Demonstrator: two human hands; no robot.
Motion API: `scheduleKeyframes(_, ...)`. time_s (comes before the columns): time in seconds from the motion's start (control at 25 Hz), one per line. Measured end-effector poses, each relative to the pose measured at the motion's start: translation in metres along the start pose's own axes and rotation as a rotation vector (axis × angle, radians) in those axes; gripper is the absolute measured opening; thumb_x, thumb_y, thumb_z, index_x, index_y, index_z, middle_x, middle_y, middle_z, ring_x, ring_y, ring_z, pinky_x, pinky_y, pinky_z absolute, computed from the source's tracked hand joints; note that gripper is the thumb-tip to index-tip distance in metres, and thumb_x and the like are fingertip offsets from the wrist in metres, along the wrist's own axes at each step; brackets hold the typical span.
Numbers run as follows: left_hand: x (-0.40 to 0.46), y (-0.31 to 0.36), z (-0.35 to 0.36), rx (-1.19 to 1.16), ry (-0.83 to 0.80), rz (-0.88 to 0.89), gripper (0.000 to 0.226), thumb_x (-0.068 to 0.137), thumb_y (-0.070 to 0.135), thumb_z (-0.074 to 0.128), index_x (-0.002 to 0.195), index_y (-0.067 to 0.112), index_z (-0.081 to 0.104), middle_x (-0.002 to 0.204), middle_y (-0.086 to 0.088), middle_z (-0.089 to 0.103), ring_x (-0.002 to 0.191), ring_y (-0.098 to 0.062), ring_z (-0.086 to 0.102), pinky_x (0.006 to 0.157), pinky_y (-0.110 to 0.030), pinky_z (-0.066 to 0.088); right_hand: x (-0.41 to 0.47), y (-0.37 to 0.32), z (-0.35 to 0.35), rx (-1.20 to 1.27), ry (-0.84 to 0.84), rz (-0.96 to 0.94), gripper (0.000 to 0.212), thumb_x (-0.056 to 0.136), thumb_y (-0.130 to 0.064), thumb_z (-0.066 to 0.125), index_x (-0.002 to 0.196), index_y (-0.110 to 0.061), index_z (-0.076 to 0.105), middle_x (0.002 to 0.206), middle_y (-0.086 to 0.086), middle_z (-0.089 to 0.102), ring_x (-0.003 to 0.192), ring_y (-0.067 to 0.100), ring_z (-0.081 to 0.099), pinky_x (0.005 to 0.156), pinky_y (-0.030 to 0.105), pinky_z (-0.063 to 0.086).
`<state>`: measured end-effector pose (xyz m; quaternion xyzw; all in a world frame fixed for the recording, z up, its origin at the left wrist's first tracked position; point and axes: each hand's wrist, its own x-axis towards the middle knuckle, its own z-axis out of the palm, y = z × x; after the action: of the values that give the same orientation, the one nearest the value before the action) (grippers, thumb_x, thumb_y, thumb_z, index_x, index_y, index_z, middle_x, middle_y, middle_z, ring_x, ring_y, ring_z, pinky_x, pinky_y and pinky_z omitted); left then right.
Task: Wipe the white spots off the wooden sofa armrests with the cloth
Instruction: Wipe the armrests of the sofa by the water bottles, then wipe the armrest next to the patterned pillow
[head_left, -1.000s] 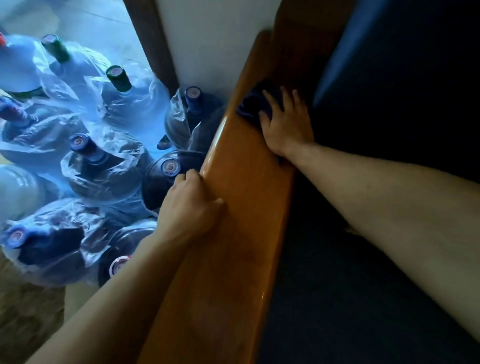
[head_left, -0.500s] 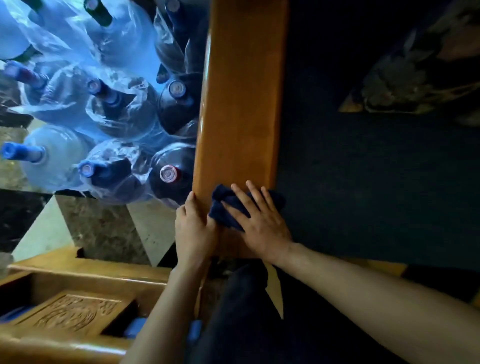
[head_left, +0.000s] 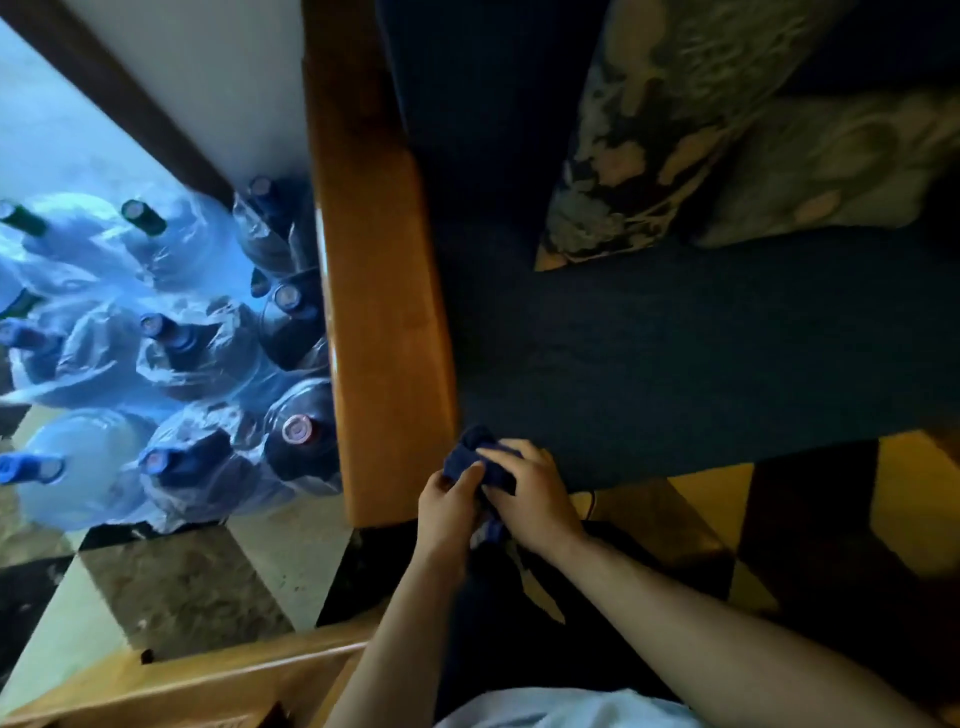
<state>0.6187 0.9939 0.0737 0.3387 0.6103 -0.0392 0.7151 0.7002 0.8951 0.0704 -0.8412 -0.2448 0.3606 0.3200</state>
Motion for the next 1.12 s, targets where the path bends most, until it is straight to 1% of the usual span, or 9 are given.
scheduleKeyframes(0.12, -0.012, 0.023, 0.072, 0.048, -0.149, 0.004, 0.023, 0.092, 0.013, 0.066, 0.114, 0.005, 0.071, 0.106, -0.026, 0.077, 0.097, -0.042, 0.075, 0.091, -0.056, 0.06, -0.015, 0.007, -0.074, 0.257, 0.189, 0.087, 0.058, 0.082, -0.031, 0.07, 0.139, -0.023, 0.061, 0.139, -0.004, 0.055, 0.13, 0.013, 0.047, 0.108, 0.021, 0.033)
scheduleKeyframes(0.2, -0.022, 0.031, 0.131, 0.121, -0.26, 0.032, 0.02, 0.091, 0.011, 0.061, 0.109, 0.008, 0.07, 0.106, -0.025, 0.075, 0.094, -0.041, 0.075, 0.083, -0.055, 0.062, -0.027, 0.028, -0.127, 0.542, 0.311, 0.176, 0.06, 0.086, -0.031, 0.071, 0.143, -0.023, 0.056, 0.14, -0.005, 0.053, 0.13, 0.009, 0.049, 0.109, 0.026, 0.038)
scheduleKeyframes(0.28, -0.036, 0.031, 0.192, 0.186, -0.369, 0.063, 0.021, 0.09, 0.009, 0.058, 0.11, 0.011, 0.066, 0.11, -0.024, 0.07, 0.092, -0.036, 0.071, 0.068, -0.044, 0.061, -0.041, 0.059, -0.181, 0.758, 0.473, 0.274, 0.044, 0.096, -0.024, 0.071, 0.137, -0.026, 0.058, 0.138, -0.003, 0.058, 0.126, 0.01, 0.056, 0.105, 0.027, 0.046)
scheduleKeyframes(0.36, -0.059, 0.022, 0.269, 0.289, -0.501, 0.052, 0.035, 0.085, 0.01, 0.059, 0.12, 0.01, 0.063, 0.121, -0.025, 0.068, 0.106, -0.04, 0.068, 0.074, -0.048, 0.061, -0.064, 0.109, -0.242, 0.913, 0.613, 0.392, 0.02, 0.098, -0.027, 0.068, 0.118, -0.03, 0.068, 0.129, -0.002, 0.066, 0.117, 0.01, 0.063, 0.098, 0.025, 0.05)
scheduleKeyframes(0.48, -0.098, -0.017, 0.389, 0.445, -0.666, 0.042, 0.054, 0.081, 0.01, 0.057, 0.136, 0.007, 0.056, 0.136, -0.031, 0.061, 0.126, -0.053, 0.057, 0.1, -0.067, 0.05, -0.112, 0.198, -0.324, 1.128, 0.588, 0.443, 0.027, 0.098, -0.042, 0.066, 0.12, -0.027, 0.072, 0.127, 0.0, 0.071, 0.115, 0.02, 0.068, 0.099, 0.041, 0.055)
scheduleKeyframes(0.6, -0.142, -0.071, 0.497, 0.553, -0.785, -0.032, 0.057, 0.081, 0.007, 0.058, 0.138, 0.001, 0.056, 0.131, -0.032, 0.065, 0.11, -0.05, 0.068, 0.087, -0.063, 0.059, -0.171, 0.281, -0.399, 1.281, 0.585, 0.418, 0.05, 0.084, -0.045, 0.08, 0.121, -0.011, 0.073, 0.122, 0.01, 0.075, 0.111, 0.028, 0.072, 0.093, 0.044, 0.057)
scheduleKeyframes(0.68, -0.168, -0.1, 0.556, 0.586, -0.88, -0.068, 0.058, 0.073, 0.01, 0.069, 0.13, -0.001, 0.063, 0.117, -0.028, 0.074, 0.095, -0.04, 0.076, 0.073, -0.05, 0.063, -0.211, 0.322, -0.444, 1.278, 0.598, 0.371, 0.054, 0.08, -0.043, 0.085, 0.118, -0.005, 0.075, 0.118, 0.014, 0.076, 0.11, 0.032, 0.073, 0.098, 0.049, 0.056)
scheduleKeyframes(0.88, -0.212, -0.165, 0.7, 0.737, -1.011, 0.054, 0.049, 0.082, -0.007, 0.072, 0.13, -0.006, 0.062, 0.13, -0.027, 0.069, 0.116, -0.041, 0.068, 0.084, -0.049, 0.06, -0.284, 0.408, -0.55, 1.129, 0.964, 0.382, 0.06, 0.071, -0.035, 0.087, 0.117, -0.002, 0.067, 0.112, 0.019, 0.076, 0.106, 0.037, 0.072, 0.097, 0.062, 0.054)
scheduleKeyframes(1.12, -0.205, -0.21, 0.849, 0.861, -1.135, -0.124, 0.049, 0.082, 0.0, 0.073, 0.13, -0.004, 0.065, 0.131, -0.023, 0.07, 0.119, -0.036, 0.069, 0.093, -0.045, 0.061, -0.306, 0.498, -0.665, 0.841, 1.144, 0.375, 0.036, 0.087, -0.025, 0.082, 0.097, -0.003, 0.055, 0.091, 0.014, 0.067, 0.082, 0.014, 0.069, 0.071, 0.039, 0.057)
